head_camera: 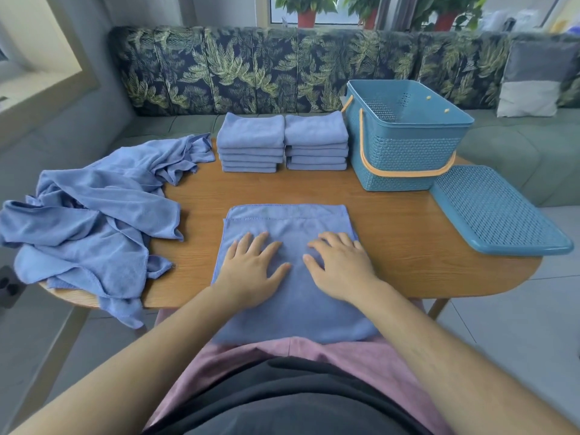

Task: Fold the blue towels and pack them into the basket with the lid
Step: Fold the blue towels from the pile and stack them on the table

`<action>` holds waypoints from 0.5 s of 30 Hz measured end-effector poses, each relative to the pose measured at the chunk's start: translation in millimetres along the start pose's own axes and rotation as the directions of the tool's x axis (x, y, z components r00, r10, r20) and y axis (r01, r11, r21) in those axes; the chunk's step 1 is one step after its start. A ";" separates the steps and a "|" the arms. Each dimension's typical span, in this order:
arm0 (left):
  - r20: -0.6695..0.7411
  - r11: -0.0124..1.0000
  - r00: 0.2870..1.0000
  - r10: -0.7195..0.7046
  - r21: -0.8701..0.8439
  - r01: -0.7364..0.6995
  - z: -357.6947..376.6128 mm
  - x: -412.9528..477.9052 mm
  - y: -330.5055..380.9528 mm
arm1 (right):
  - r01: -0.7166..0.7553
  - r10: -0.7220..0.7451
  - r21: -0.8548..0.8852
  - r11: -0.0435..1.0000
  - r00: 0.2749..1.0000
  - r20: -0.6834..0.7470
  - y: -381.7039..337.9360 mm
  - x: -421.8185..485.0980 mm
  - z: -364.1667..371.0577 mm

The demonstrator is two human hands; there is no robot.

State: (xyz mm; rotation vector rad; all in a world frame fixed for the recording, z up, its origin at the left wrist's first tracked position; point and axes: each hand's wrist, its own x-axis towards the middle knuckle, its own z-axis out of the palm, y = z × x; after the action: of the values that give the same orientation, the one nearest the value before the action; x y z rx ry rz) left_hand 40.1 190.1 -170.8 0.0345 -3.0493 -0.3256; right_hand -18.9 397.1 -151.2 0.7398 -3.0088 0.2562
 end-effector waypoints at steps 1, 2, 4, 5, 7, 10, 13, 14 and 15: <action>-0.031 1.000 0.999 0.022 0.013 -0.022 -3.7 2.0 0.6 | 0.010 -0.010 0.007 1.000 0.998 -0.066 4.9 8.0 -3.7; -0.060 0.999 0.997 0.038 0.023 -0.036 -6.9 10.5 -0.8 | 0.016 -0.015 0.015 1.000 0.994 -0.104 11.9 20.7 -6.8; -0.091 0.999 0.996 0.022 0.033 -0.020 -14.9 39.8 -10.5 | 0.030 -0.028 0.029 0.999 0.995 -0.093 28.6 50.4 -13.5; -0.076 0.999 0.997 -0.005 0.033 0.007 -19.0 56.5 -19.0 | 0.039 -0.037 0.028 0.999 0.997 -0.064 37.1 63.1 -14.4; -0.037 0.999 0.999 -0.031 0.025 0.032 -25.6 82.1 -40.4 | 0.049 -0.047 0.040 0.998 0.997 -0.056 51.0 77.0 -8.9; -0.027 0.996 0.998 0.056 -0.062 -0.058 -29.4 94.6 -72.9 | 0.013 0.018 0.203 0.979 0.989 -0.147 63.8 76.8 4.3; -0.148 0.976 0.983 0.108 -0.171 -0.133 -27.1 87.0 -92.0 | 0.051 0.019 0.300 0.953 0.974 -0.226 68.9 75.1 7.8; -0.184 0.962 0.976 0.115 -0.224 -0.155 -24.9 83.7 -95.2 | 0.066 0.024 0.344 0.937 0.968 -0.251 69.5 74.9 7.3; -0.206 0.949 0.972 0.110 -0.268 -0.165 -23.0 80.8 -97.2 | 0.083 0.032 0.391 0.917 0.960 -0.278 69.4 74.4 6.7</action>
State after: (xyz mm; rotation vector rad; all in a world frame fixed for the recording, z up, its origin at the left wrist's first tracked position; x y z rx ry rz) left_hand -37.3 87.9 -163.2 -0.1551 -2.7689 -0.7018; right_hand -117.0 422.5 -163.1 0.6932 -2.6987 0.9142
